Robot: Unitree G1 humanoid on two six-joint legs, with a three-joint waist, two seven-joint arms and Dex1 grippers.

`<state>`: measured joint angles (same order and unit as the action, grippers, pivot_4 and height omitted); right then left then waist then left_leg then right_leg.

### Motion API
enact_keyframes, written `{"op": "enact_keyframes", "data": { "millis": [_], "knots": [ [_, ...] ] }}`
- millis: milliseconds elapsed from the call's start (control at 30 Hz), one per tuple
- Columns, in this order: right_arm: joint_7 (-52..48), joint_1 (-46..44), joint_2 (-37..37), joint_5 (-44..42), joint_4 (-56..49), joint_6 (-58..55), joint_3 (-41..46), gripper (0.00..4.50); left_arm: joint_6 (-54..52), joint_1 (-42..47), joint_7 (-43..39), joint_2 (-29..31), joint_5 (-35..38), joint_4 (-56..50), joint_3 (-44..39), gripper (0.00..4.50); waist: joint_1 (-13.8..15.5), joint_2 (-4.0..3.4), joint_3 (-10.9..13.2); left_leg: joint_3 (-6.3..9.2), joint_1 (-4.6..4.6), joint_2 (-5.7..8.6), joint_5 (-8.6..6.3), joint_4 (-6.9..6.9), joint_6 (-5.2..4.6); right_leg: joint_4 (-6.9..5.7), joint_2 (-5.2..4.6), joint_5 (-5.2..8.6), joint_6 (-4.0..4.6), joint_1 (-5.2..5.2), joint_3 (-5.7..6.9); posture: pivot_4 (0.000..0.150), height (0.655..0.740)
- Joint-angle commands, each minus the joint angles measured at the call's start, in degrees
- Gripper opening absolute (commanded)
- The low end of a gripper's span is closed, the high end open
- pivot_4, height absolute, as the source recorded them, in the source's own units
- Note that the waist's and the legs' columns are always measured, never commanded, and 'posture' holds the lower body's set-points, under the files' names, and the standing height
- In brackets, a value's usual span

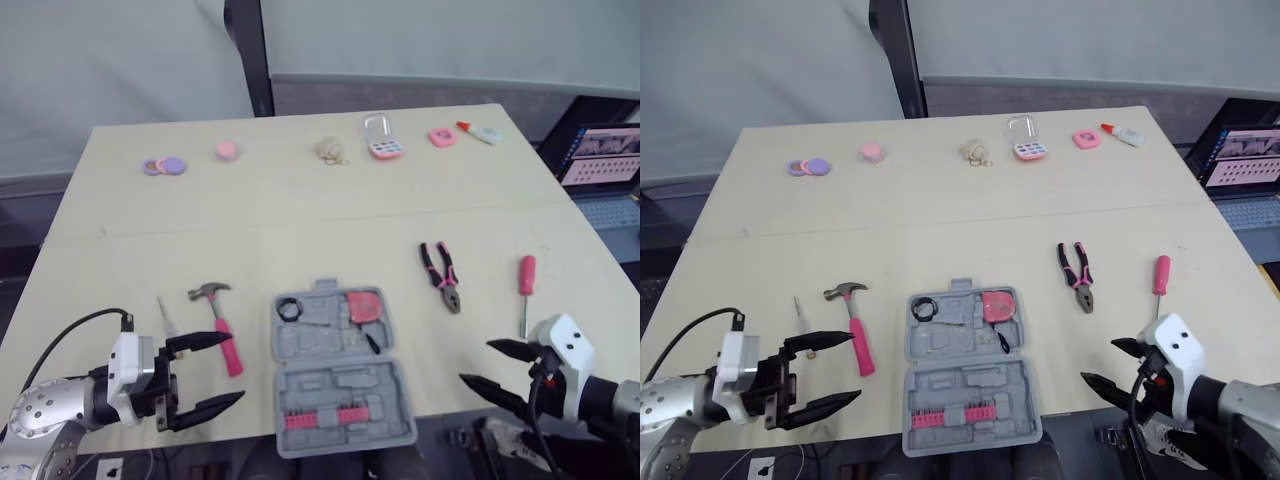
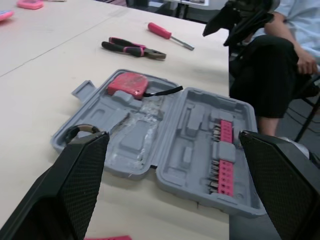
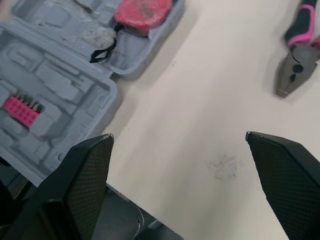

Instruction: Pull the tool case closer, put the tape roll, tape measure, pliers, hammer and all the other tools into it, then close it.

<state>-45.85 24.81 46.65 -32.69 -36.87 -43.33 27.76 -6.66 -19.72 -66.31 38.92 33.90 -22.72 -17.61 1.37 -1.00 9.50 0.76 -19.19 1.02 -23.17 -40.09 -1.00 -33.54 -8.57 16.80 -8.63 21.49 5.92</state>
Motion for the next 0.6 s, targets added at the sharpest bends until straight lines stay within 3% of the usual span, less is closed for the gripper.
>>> {"op": "enact_keyframes", "data": {
  "millis": [33,333,600],
  "knots": [
    [5.0,-3.36,-0.78,-0.25,-0.81,-2.61,1.73,4.47,1.2,1.91,1.27,-0.74,0.16,-0.44,0.22,4.5,0.01,0.0,0.0,0.0,0.0,0.0,0.0,-0.02,0.0,-0.01,0.0,0.0,0.0,0.0,0.0,0.15,0.74],
    [17.41,-17.81,-3.82,3.52,5.61,-9.78,-6.57,4.47,-0.59,5.39,6.85,-3.07,-0.72,-0.56,2.89,4.5,0.0,0.0,0.0,0.01,-0.01,0.03,0.01,-0.03,0.02,-0.03,-0.01,-0.01,-0.01,0.01,0.0,0.15,0.74],
    [24.71,-33.12,-8.15,7.45,20.63,-15.74,-12.44,4.47,-1.13,5.82,9.45,-3.31,-0.55,-0.66,3.23,4.5,-0.23,-0.03,0.01,0.01,-0.03,0.0,0.03,0.0,0.05,-0.09,0.02,0.0,0.0,0.1,0.02,0.15,0.74]
  ]
}}
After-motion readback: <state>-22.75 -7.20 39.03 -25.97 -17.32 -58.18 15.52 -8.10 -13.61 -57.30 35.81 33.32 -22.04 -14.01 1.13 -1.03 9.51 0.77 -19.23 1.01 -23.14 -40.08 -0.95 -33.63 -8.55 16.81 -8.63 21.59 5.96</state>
